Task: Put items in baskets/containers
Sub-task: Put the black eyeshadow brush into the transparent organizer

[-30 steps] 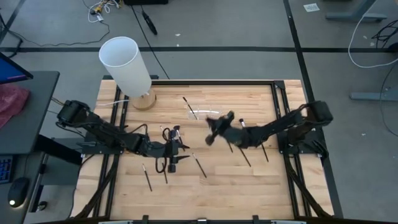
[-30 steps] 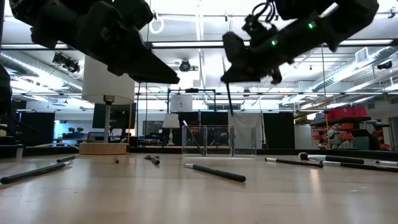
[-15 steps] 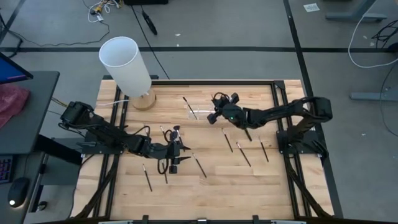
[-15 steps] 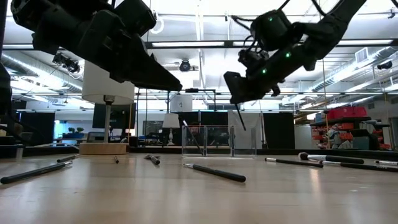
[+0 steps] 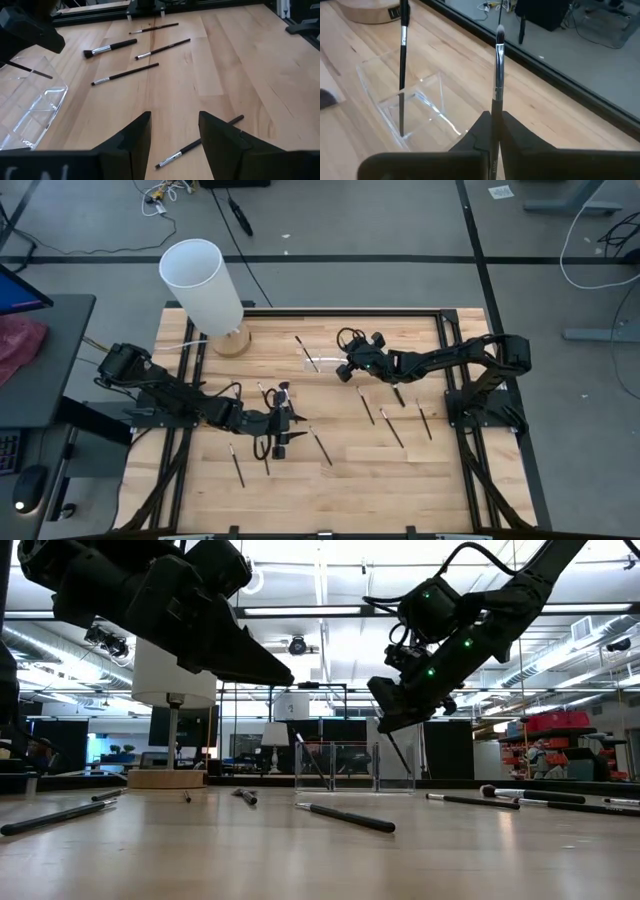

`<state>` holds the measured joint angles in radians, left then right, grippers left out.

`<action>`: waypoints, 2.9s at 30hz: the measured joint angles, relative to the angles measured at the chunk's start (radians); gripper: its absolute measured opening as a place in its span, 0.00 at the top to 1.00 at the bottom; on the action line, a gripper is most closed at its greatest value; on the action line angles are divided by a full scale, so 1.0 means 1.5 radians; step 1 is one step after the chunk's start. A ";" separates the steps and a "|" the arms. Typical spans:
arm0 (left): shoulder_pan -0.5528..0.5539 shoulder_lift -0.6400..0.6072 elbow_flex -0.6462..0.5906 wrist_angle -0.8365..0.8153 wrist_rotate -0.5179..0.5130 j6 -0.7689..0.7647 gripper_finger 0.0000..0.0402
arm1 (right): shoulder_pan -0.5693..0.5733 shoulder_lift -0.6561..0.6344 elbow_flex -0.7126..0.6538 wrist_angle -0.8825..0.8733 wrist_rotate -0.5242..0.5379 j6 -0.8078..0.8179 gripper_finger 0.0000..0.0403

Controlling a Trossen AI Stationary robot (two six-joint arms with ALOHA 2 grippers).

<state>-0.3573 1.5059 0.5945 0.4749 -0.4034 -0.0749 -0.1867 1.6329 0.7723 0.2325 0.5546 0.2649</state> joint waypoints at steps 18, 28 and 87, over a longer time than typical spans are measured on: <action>0.000 0.000 0.000 0.000 0.000 0.000 0.58 | -0.001 0.000 0.000 -0.047 -0.033 0.048 0.96; 0.000 0.000 0.000 0.001 0.000 0.000 0.58 | -0.005 0.000 0.000 -0.047 -0.033 0.063 0.82; -0.080 -0.142 -0.001 -0.884 -0.151 -0.806 0.58 | 0.390 0.140 0.000 0.266 -0.001 0.056 0.83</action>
<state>-0.4765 1.2924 0.5934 -0.8515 -0.6295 -1.2840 0.3983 1.8422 0.7729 0.6318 0.5537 0.3491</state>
